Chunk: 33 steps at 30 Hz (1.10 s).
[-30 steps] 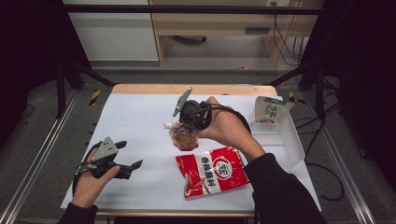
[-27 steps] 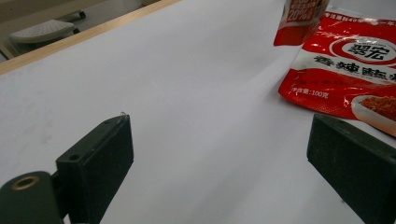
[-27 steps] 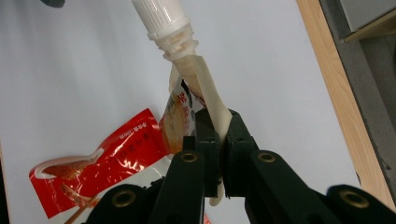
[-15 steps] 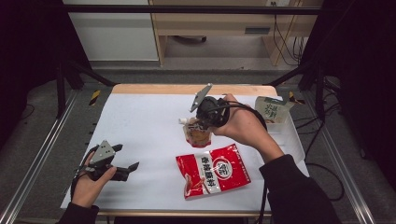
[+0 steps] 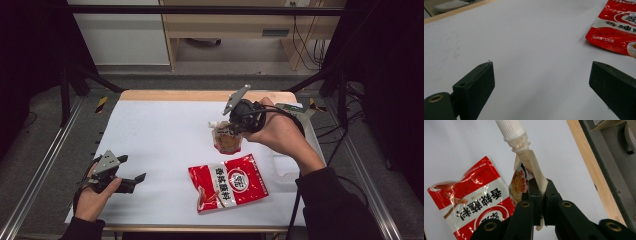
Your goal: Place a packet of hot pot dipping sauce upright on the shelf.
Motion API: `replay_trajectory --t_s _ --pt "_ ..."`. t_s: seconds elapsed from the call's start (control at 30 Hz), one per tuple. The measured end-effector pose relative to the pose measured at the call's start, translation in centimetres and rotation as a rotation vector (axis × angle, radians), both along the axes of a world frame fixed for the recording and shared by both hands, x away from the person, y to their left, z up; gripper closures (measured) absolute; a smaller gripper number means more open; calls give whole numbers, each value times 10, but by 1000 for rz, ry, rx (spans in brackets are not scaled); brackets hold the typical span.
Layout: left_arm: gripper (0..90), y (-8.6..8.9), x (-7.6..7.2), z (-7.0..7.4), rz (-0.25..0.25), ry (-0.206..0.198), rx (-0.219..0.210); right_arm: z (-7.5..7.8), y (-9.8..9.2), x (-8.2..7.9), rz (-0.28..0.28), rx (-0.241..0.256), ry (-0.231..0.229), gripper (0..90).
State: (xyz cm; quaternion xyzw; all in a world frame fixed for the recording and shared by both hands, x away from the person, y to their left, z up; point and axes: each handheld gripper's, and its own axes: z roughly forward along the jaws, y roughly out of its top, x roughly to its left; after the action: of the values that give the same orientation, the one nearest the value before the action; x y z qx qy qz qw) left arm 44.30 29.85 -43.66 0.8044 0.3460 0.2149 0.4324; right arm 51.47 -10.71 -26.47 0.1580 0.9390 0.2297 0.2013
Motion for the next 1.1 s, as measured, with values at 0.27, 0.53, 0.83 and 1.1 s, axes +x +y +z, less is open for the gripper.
replay_trajectory --t_s 0.27,0.53,0.83,1.1 --pt "63 1 0 0 0 1 2 0 -17 3 -35 11 1 873" --pt "63 1 0 0 -2 3 4 4 -34 4 -58 12 -6 873" --pt "63 1 0 -1 0 5 1 7 -49 3 -83 17 -11 873" --pt "63 1 0 -1 -2 8 2 12 -61 1 -103 27 -21 873"
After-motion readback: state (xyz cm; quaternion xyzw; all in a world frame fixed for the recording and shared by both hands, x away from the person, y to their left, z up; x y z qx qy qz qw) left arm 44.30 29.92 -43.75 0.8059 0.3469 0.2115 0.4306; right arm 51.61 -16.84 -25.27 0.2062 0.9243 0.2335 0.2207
